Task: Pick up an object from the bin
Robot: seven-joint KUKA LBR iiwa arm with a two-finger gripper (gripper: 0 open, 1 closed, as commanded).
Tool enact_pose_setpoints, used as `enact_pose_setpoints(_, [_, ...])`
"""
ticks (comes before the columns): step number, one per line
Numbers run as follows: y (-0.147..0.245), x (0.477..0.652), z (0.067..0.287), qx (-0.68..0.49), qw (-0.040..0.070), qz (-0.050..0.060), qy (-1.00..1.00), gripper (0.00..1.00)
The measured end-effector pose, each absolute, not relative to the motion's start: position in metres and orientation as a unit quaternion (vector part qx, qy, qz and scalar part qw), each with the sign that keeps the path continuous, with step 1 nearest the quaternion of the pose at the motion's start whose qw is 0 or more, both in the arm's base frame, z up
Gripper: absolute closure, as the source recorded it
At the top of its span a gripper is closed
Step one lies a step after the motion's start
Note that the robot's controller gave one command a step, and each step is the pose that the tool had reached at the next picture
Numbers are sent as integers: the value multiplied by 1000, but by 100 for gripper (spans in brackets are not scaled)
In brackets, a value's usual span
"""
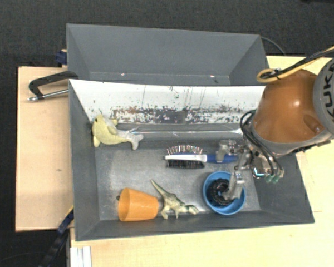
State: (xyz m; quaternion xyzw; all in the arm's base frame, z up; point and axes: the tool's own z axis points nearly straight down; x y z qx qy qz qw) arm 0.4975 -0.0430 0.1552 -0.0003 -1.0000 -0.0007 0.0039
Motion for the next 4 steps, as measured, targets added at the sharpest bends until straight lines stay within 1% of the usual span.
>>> enact_pose_setpoints(1, [-49,506,73,330,3,-1,-944,0])
enact_pose_setpoints(2, [-48,508,75,330,1,0,-944,100])
enact_pose_setpoints(3, [-67,502,185,344,-6,3,-939,100])
enact_pose_setpoints(4, [-65,507,413,345,-8,4,-939,100])
